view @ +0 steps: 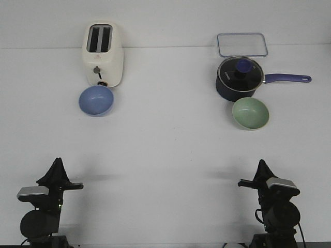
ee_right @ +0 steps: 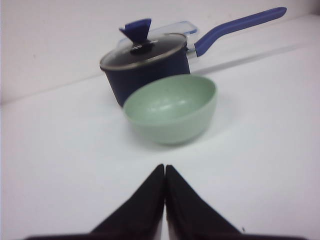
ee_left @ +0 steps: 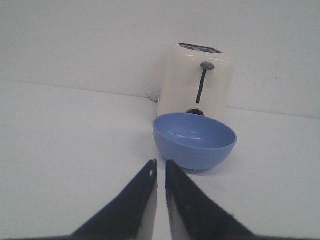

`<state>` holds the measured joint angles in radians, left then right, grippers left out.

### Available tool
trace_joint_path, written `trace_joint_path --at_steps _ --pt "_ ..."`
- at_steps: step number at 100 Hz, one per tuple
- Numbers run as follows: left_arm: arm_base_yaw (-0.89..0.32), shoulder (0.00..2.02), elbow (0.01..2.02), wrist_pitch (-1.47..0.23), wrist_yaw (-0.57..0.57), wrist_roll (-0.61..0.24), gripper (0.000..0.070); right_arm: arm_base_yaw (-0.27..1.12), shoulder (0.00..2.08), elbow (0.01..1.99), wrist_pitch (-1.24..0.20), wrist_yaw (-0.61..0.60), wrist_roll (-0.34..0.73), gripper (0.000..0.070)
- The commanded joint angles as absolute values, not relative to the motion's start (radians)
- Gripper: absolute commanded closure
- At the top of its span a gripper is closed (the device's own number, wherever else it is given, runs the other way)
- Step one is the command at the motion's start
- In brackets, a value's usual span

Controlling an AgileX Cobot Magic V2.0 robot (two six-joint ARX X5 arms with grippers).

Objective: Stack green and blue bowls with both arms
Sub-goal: 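Reach the right gripper forward to the pale green bowl's rim and grasp it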

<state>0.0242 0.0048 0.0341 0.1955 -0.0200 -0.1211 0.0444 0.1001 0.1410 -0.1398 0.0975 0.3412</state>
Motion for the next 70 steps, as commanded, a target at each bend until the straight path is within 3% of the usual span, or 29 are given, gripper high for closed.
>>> trace_joint_path --at_steps 1,20,24,29,38,43,70 --pt "0.026 0.003 0.014 0.21 -0.018 -0.117 0.0685 0.044 0.181 0.22 -0.134 0.095 0.377 0.07" --pt "0.026 0.003 0.014 0.21 -0.018 -0.117 0.0685 0.027 0.55 0.494 -0.239 0.081 0.334 0.0699" --pt "0.026 0.003 0.014 0.21 -0.018 -0.117 0.0685 0.016 0.636 0.555 -0.266 0.064 0.31 0.0671" --pt "0.026 0.003 0.014 0.21 -0.018 -0.117 0.0685 0.0 0.739 0.63 -0.299 0.046 0.29 0.0551" --pt "0.026 0.003 0.014 0.21 -0.018 -0.117 0.0685 -0.032 0.915 0.755 -0.355 0.03 0.273 0.023" --pt "0.026 0.003 0.014 0.21 -0.018 -0.117 0.0685 -0.052 1.004 0.818 -0.379 0.018 0.263 0.0144" --pt "0.026 0.003 0.014 0.21 -0.018 -0.117 0.0685 -0.147 1.394 1.068 -0.398 -0.008 0.197 0.0137"
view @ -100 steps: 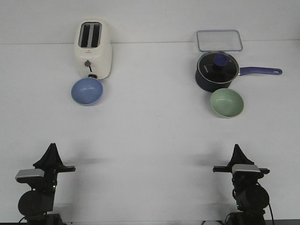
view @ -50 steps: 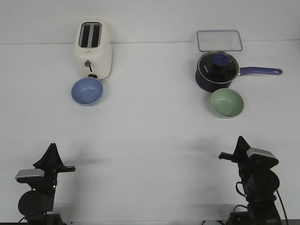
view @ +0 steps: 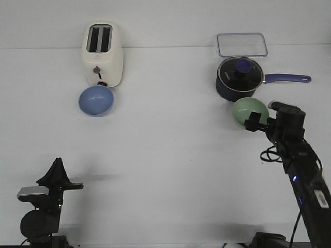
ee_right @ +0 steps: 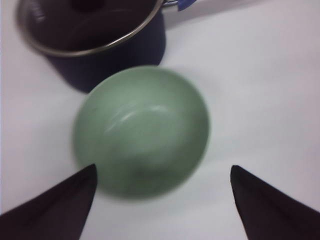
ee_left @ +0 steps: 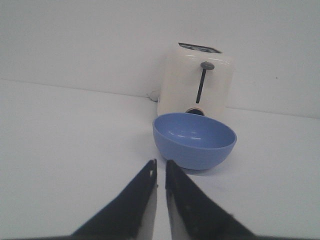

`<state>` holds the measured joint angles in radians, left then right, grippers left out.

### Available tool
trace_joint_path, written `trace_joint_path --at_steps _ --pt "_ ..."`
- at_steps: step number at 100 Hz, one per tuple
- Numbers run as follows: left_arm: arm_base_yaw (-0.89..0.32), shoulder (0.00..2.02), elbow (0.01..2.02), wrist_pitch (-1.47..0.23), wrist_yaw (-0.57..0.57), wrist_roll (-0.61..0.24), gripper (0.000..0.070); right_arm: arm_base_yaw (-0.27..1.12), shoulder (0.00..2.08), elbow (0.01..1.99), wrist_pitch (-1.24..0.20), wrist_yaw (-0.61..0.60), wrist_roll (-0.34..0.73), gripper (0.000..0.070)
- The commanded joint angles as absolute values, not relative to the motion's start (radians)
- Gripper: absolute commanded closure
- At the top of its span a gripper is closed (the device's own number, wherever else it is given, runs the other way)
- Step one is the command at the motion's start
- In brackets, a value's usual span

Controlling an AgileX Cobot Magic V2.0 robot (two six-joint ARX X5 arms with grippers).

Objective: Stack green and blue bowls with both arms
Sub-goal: 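Reach the right gripper forward to the pale green bowl's rim and grasp it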

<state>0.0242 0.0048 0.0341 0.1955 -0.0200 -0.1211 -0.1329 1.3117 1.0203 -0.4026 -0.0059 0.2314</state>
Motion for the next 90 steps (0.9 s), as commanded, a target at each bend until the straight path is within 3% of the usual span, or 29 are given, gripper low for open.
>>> trace_joint_path --at_steps 1,28,35,45,51,55,71,90 --pt "0.026 0.003 0.014 0.21 -0.018 -0.117 0.0685 -0.15 1.407 1.075 -0.398 -0.008 0.194 0.0137" --pt "0.026 0.003 0.014 0.21 -0.018 -0.117 0.0685 -0.191 1.661 1.21 -0.404 -0.011 0.155 0.0143" --pt "0.026 0.003 0.014 0.21 -0.018 -0.117 0.0685 -0.195 1.706 1.229 -0.408 -0.012 0.153 0.0175" --pt "0.026 0.003 0.014 0.21 -0.018 -0.117 0.0685 -0.198 1.745 1.24 -0.406 -0.013 0.152 0.0377" --pt "0.026 0.003 0.014 0.21 -0.018 -0.117 0.0685 -0.198 1.757 1.244 -0.405 -0.017 0.15 0.06" --pt "0.026 0.003 0.014 0.21 -0.018 -0.117 0.0685 -0.2 1.759 1.244 -0.405 -0.026 0.147 0.07" --pt "0.026 0.003 0.014 0.21 -0.018 -0.117 0.0685 -0.21 1.749 1.267 -0.44 -0.04 0.136 0.07" --pt "0.026 0.003 0.014 0.21 -0.018 -0.117 0.0685 -0.212 1.631 1.285 -0.498 -0.141 0.13 0.07"
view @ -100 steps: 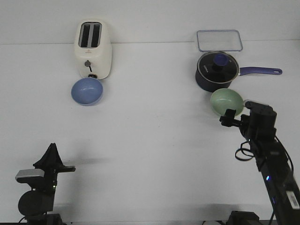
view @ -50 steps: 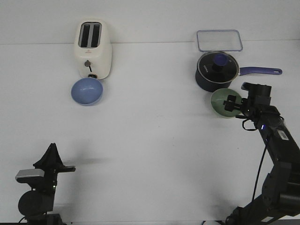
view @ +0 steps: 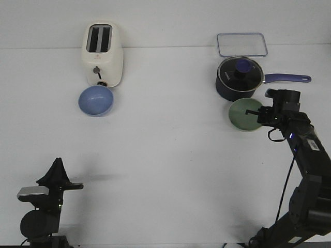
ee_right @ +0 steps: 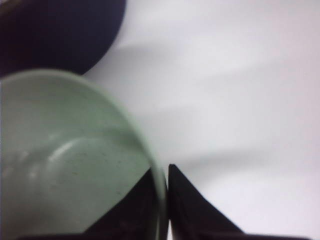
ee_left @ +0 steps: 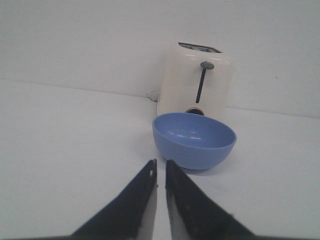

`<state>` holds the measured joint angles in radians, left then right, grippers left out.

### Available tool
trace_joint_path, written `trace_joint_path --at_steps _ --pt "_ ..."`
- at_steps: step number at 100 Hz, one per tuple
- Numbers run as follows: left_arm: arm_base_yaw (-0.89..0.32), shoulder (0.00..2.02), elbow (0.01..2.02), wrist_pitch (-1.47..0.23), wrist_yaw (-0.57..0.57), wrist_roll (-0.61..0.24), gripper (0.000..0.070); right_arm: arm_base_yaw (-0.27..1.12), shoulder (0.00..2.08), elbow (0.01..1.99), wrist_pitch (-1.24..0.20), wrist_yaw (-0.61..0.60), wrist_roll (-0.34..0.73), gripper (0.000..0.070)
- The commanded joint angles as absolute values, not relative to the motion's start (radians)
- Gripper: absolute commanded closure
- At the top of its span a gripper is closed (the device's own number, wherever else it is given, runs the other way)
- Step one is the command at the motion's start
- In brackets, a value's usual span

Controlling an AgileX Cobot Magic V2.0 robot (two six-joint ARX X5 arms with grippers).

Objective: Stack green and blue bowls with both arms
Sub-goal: 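Reach the right gripper forward to the pale green bowl's rim and grasp it, then carry the green bowl with the right gripper toward the table center, nearer the robot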

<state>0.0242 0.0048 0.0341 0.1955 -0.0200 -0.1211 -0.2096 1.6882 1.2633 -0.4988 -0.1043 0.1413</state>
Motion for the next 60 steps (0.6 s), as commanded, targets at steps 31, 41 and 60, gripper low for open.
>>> trace_joint_path --at_steps 31,41,60 --pt "0.026 0.003 0.014 0.211 -0.018 -0.117 0.0685 -0.094 1.371 1.254 -0.617 -0.237 0.129 0.07" --pt "0.026 0.003 0.014 0.211 -0.018 -0.117 0.0685 0.001 1.302 1.191 -0.613 -0.236 0.133 0.07" --pt "0.026 0.003 0.014 0.21 -0.018 -0.117 0.0685 0.212 1.259 1.079 -0.574 -0.236 0.183 0.07"
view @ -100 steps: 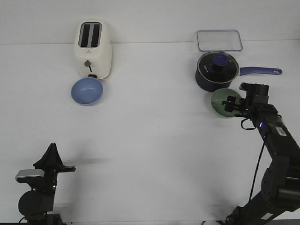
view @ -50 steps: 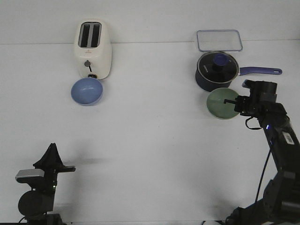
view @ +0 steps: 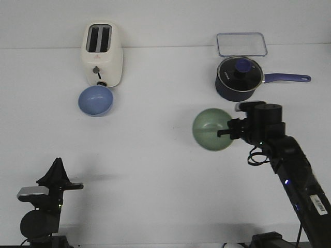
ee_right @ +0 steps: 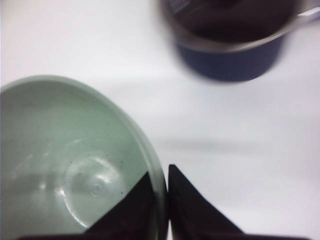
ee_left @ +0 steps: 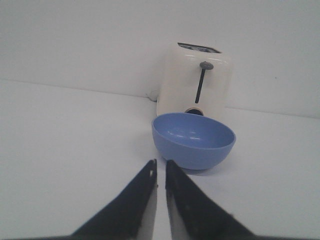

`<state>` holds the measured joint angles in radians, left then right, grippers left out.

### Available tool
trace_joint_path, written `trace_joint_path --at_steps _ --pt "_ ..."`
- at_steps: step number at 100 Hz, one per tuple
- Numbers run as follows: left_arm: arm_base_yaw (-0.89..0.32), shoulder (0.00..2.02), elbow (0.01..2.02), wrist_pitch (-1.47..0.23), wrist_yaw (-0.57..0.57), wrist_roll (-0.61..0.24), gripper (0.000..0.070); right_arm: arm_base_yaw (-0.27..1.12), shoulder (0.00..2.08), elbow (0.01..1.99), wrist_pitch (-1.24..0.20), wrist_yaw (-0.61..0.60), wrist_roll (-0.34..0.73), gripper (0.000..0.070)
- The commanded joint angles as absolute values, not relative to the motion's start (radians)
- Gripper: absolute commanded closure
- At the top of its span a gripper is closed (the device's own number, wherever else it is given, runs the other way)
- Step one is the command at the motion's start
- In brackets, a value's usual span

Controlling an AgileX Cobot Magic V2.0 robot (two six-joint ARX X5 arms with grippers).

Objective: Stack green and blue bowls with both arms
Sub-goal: 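Carry the green bowl with the right gripper toward the table center, nearer the robot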

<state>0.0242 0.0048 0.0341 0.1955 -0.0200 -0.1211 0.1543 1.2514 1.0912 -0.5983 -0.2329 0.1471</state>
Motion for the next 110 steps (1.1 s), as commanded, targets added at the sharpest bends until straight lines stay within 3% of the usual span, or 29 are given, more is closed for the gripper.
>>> trace_joint_path --at_steps 1,33,51,78,99,110 --pt "0.026 0.003 0.014 0.21 -0.018 -0.117 0.0685 0.218 1.259 1.077 -0.573 -0.236 0.184 0.07" --pt "0.026 0.003 0.014 0.211 -0.018 -0.159 0.0685 0.487 1.262 0.891 -0.413 -0.182 0.306 0.07" --pt "0.026 0.003 0.014 0.21 -0.018 -0.215 0.0685 0.537 1.265 0.781 -0.325 -0.171 0.352 0.07" --pt "0.026 0.003 0.014 0.212 -0.018 -0.323 0.0686 0.546 1.291 0.749 -0.321 -0.151 0.31 0.0682" --pt "0.026 0.003 0.016 0.212 -0.018 -0.336 0.0687 0.546 1.328 0.749 -0.318 -0.157 0.309 0.0576" --pt "0.026 0.003 0.018 0.213 -0.018 -0.37 0.0687 0.546 1.33 0.75 -0.311 -0.158 0.31 0.0405"
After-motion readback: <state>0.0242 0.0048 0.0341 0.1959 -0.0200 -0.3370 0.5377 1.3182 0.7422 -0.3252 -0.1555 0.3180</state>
